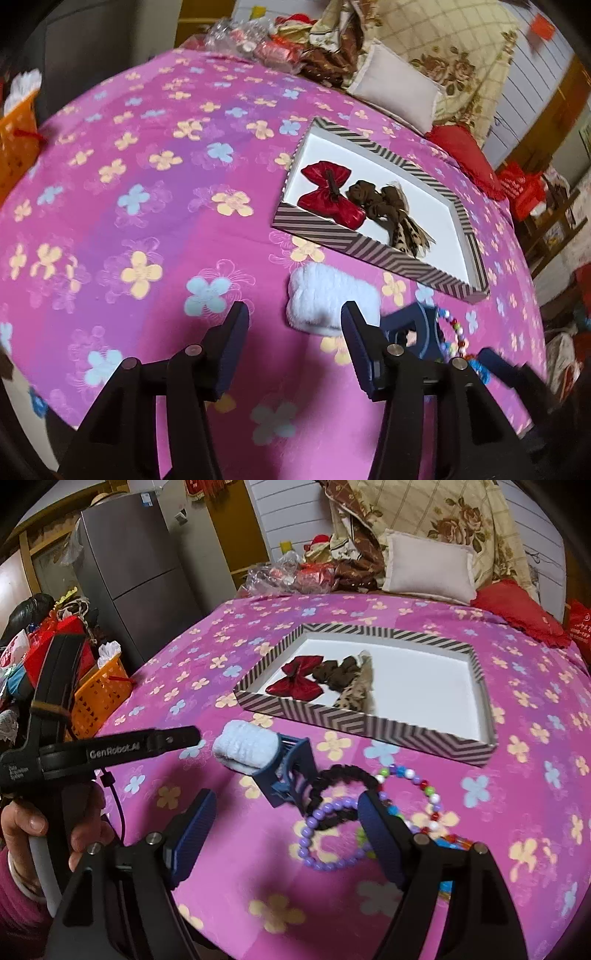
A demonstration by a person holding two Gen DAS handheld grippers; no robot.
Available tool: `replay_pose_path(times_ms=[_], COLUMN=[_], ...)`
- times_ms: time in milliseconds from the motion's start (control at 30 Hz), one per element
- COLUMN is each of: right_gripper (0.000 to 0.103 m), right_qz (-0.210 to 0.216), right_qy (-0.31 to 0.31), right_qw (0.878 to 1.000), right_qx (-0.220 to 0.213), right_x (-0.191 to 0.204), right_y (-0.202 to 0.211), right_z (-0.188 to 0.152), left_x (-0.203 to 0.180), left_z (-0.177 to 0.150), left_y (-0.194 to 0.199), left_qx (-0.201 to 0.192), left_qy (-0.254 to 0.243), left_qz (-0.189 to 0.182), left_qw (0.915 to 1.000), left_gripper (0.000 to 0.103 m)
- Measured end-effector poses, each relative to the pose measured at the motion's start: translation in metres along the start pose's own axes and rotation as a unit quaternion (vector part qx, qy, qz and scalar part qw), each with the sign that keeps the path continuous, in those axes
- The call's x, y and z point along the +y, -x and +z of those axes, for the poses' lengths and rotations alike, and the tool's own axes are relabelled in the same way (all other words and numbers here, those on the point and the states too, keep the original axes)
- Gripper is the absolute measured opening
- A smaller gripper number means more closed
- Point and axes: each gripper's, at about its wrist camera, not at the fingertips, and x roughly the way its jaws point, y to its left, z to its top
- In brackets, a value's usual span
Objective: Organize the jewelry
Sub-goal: 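Move the left tool to the white scrunchie while the right tool approaches the blue claw clip, then grasp the white scrunchie with the left tool while the right tool grasps the blue claw clip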
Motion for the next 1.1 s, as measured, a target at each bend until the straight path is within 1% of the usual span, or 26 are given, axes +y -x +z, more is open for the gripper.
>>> replay_pose_path(times_ms=[133,267,300,333,400,433,500,567,633,767,833,867,900,933,1000,1100], right_gripper=[0.082,0.081,0.079,0.076,0.06,0.047,0.035,0.034,0.033,0.033,0.033,0.032,0.032,0.032,0.032,0.032], right_qz=[-0.002,-0.007,-0.006,-0.003,0.01,0.019,0.025,0.021,0.028,0.038,0.045,0.047,0.049,0.054,0.058,0.06], right_qy=[-0.006,-0.021,-0.025,-0.032,-0.049,-0.057,-0.061,-0.055,-0.056,-0.061,-0.063,-0.063,-0.063,-0.063,-0.063,-0.056], right_qw=[1.0,1.0,1.0,0.999,0.998,0.998,0.997,0.998,0.997,0.997,0.997,0.996,0.996,0.996,0.996,0.997], right_qx=[0.007,0.01,0.013,0.018,0.027,0.029,0.031,0.033,0.036,0.033,0.032,0.031,0.028,0.024,0.02,0.015], right_x=[0.006,0.004,0.003,0.0,-0.006,-0.009,-0.013,-0.016,-0.019,-0.024,-0.026,-0.026,-0.026,-0.027,-0.026,-0.023], right_y=[-0.02,-0.035,-0.04,-0.046,-0.053,-0.056,-0.057,-0.055,-0.053,-0.05,-0.049,-0.047,-0.046,-0.044,-0.042,-0.037], right_z=[0.005,0.011,0.012,0.013,0.012,0.012,0.01,0.008,0.006,0.005,0.005,0.006,0.006,0.007,0.009,0.013], left_x=[0.006,0.013,0.015,0.016,0.017,0.017,0.017,0.015,0.011,-0.001,-0.002,-0.003,-0.004,-0.005,-0.007,-0.009], left_z=[0.005,0.009,0.01,0.011,0.011,0.011,0.009,0.007,0.004,0.002,0.001,0.001,0.001,0.001,0.002,0.006], left_y=[-0.014,-0.018,-0.018,-0.018,-0.02,-0.021,-0.024,-0.028,-0.032,-0.044,-0.048,-0.049,-0.05,-0.05,-0.048,-0.039], left_qx=[0.013,0.014,0.013,0.014,0.016,0.019,0.024,0.031,0.038,0.049,0.052,0.051,0.05,0.051,0.043,0.036], left_qy=[0.018,0.028,0.029,0.03,0.028,0.025,0.02,0.013,0.003,-0.017,-0.014,-0.013,-0.015,-0.021,-0.026,-0.029], left_qz=[-0.002,-0.005,-0.007,-0.01,-0.014,-0.017,-0.021,-0.031,-0.038,-0.032,-0.037,-0.041,-0.048,-0.05,-0.046,-0.057], left_qw=[0.9998,0.9995,0.9995,0.9994,0.9994,0.9994,0.9993,0.9989,0.9986,0.9981,0.9979,0.9977,0.9975,0.9973,0.9977,0.9973], left_gripper=[0.049,0.049,0.049,0.049,0.049,0.049,0.05,0.05,0.05,0.051,0.05,0.046,0.03,0.025,0.018,0.015])
